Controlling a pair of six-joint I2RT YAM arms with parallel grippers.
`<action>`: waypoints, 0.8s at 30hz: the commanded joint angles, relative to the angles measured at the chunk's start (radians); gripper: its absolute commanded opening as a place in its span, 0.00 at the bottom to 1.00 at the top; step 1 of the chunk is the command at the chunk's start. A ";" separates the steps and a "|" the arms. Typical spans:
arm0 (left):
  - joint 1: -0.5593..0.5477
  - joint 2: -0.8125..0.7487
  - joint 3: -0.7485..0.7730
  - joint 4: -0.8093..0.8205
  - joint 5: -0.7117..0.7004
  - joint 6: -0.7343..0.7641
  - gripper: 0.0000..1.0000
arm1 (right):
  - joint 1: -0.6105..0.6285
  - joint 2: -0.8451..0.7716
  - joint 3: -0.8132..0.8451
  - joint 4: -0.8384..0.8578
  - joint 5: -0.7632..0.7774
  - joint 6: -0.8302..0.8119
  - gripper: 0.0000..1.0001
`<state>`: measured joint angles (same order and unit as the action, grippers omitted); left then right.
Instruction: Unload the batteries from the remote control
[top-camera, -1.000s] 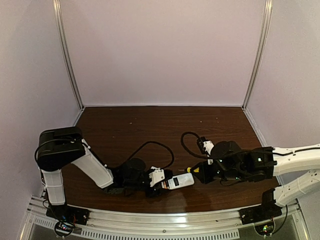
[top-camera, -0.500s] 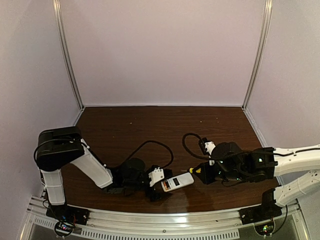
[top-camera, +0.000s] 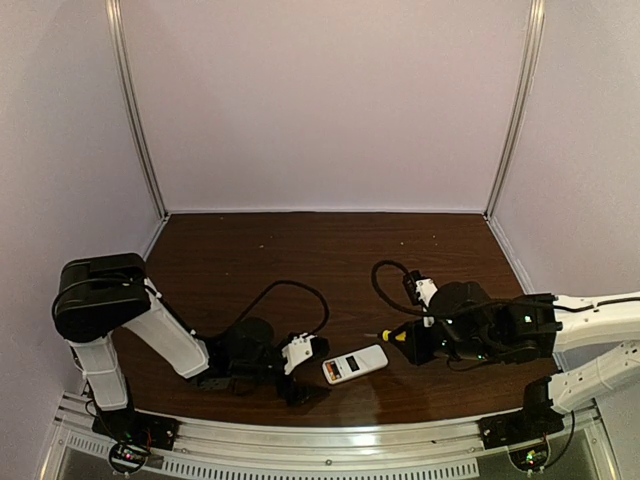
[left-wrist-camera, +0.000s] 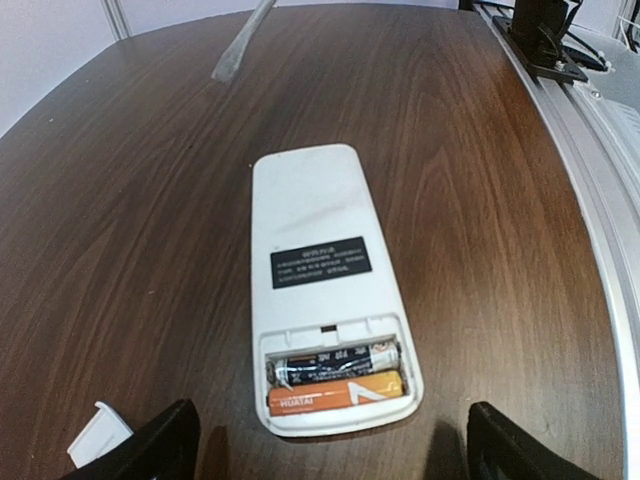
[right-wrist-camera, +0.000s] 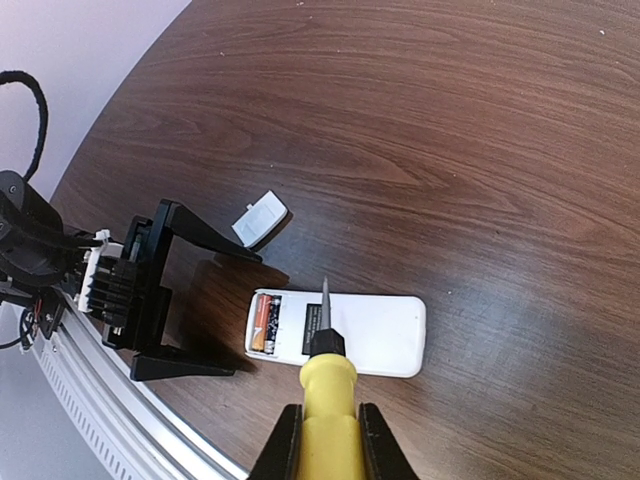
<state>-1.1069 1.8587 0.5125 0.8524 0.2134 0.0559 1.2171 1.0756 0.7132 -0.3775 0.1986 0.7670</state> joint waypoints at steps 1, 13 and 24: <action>0.006 0.020 0.011 0.060 0.016 -0.044 0.94 | 0.003 -0.019 -0.015 -0.003 0.033 0.000 0.00; 0.004 0.081 0.046 0.087 0.029 -0.146 0.83 | 0.003 -0.036 -0.021 0.002 0.044 0.007 0.00; -0.006 0.119 0.073 0.061 0.012 -0.142 0.75 | 0.003 -0.051 -0.026 0.002 0.039 0.012 0.00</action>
<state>-1.1072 1.9465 0.5629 0.9047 0.2386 -0.0811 1.2171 1.0447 0.6998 -0.3775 0.2153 0.7677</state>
